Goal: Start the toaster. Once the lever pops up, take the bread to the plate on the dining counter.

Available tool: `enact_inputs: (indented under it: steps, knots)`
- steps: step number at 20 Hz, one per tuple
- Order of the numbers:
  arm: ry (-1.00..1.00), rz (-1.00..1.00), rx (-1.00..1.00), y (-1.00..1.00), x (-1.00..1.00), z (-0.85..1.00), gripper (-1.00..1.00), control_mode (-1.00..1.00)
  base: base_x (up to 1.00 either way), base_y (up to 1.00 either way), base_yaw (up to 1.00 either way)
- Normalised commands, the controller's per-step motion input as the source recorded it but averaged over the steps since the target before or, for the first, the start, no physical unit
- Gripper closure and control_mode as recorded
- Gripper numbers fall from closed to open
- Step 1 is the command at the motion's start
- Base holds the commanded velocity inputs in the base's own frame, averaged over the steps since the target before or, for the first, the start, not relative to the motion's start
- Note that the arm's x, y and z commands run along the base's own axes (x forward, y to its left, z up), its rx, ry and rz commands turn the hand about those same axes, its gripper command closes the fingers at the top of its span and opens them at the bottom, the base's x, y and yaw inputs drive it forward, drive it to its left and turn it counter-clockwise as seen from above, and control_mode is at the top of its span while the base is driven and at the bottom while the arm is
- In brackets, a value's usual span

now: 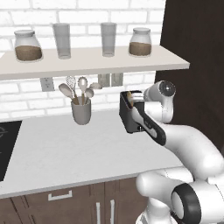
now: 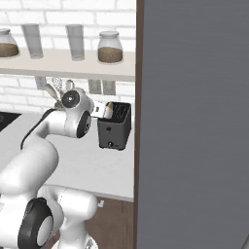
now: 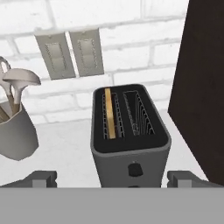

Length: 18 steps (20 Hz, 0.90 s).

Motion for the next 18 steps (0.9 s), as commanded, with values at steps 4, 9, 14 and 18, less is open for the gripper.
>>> enact_inputs:
  steps: [4,9,14,18]
  knots:
    - [0.00,0.00,0.00,0.00,0.28,-0.33,-1.00,-1.00,0.00,0.00,0.00]
    - [0.00,0.00,0.00,0.00,0.20,-0.30,-1.00,-1.00,0.00,0.00,0.00]
    - [0.00,0.00,0.00,0.00,0.38,-0.16,-1.00,-1.00,0.00,0.00,0.00]
    - [0.00,0.00,0.00,0.00,0.53,-0.05,-1.00,-1.00,0.00,0.00,0.00]
